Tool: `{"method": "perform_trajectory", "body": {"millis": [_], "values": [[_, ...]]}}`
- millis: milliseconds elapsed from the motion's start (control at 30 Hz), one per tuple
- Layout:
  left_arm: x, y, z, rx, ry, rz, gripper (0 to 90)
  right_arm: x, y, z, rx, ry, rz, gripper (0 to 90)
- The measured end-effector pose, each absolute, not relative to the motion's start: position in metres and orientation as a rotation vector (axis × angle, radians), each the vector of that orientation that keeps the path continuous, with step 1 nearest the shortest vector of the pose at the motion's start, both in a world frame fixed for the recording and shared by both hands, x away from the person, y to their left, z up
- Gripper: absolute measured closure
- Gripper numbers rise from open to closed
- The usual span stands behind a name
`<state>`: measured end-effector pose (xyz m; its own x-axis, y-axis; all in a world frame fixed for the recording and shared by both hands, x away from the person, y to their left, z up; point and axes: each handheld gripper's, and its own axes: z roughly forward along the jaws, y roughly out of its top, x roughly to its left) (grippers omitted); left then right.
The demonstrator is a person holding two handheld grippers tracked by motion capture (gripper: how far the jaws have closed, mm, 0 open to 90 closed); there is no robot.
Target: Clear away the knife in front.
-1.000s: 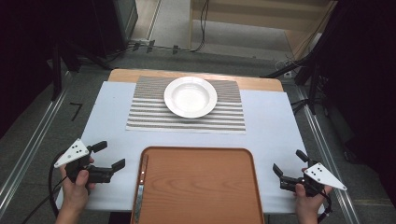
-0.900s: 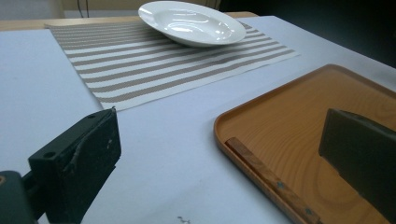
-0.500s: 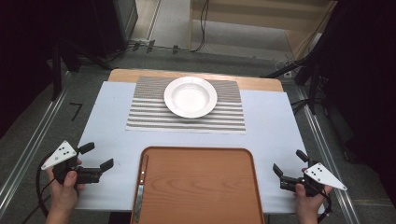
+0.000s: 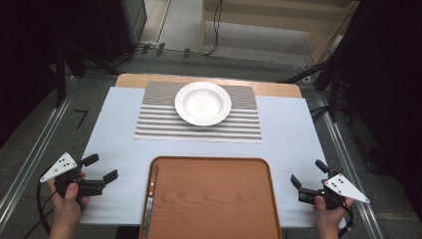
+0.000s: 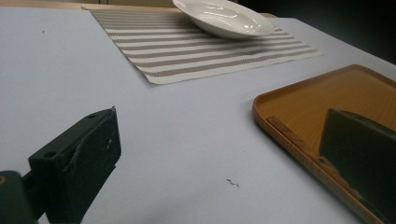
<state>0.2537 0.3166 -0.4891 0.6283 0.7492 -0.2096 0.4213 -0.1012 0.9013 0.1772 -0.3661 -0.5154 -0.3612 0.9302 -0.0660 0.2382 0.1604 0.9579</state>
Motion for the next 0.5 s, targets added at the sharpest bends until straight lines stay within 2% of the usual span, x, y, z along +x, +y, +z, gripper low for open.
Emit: {"method": "perform_trajectory", "body": {"millis": [500], "values": [[0.2525, 0.3175, -0.4916, 1.692, 0.956, 0.365, 0.0, 0.1795, -0.3670, -0.5163, 1.135, 1.741, 1.236, 0.0]]}}
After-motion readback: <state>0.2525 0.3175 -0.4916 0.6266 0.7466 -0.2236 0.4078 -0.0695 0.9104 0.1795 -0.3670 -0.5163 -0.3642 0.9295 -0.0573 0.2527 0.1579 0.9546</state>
